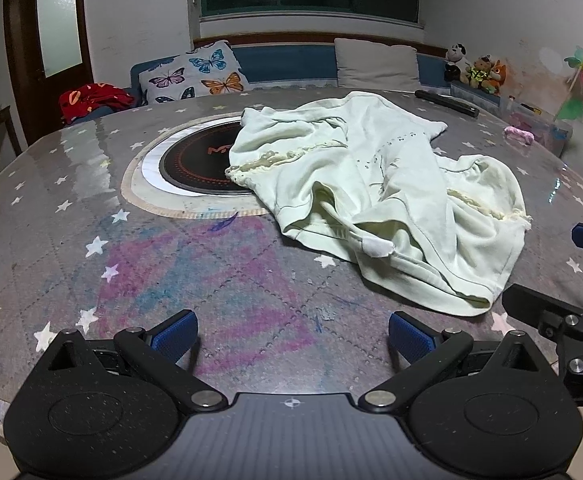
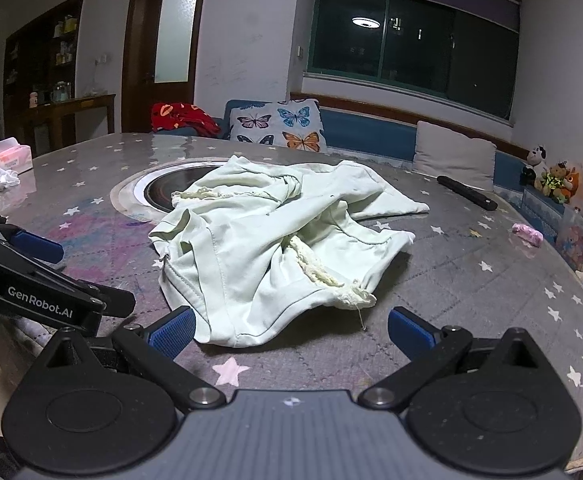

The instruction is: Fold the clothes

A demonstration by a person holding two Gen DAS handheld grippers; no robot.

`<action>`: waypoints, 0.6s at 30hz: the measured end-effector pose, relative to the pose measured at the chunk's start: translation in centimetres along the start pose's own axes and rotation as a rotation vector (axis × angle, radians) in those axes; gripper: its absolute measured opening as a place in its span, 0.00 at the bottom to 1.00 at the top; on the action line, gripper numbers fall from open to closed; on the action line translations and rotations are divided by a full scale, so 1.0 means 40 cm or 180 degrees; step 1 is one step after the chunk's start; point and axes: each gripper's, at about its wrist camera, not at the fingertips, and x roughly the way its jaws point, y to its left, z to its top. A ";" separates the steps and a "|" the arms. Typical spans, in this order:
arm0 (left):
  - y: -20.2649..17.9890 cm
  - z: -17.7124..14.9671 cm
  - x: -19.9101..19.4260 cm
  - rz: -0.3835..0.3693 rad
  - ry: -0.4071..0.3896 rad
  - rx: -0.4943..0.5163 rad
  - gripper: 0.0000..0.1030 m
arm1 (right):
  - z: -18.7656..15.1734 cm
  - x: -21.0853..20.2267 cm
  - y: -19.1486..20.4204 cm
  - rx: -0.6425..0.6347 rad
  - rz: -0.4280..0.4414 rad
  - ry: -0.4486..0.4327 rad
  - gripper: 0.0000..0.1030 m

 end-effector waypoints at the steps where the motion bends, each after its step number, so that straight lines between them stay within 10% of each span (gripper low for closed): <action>1: 0.000 0.000 -0.001 -0.0001 0.0002 0.0002 1.00 | -0.001 0.000 0.000 -0.0001 0.0001 0.0003 1.00; 18: -0.013 0.000 -0.006 -0.0036 0.0022 0.0056 1.00 | -0.004 0.000 0.003 -0.0007 0.0004 0.0030 1.00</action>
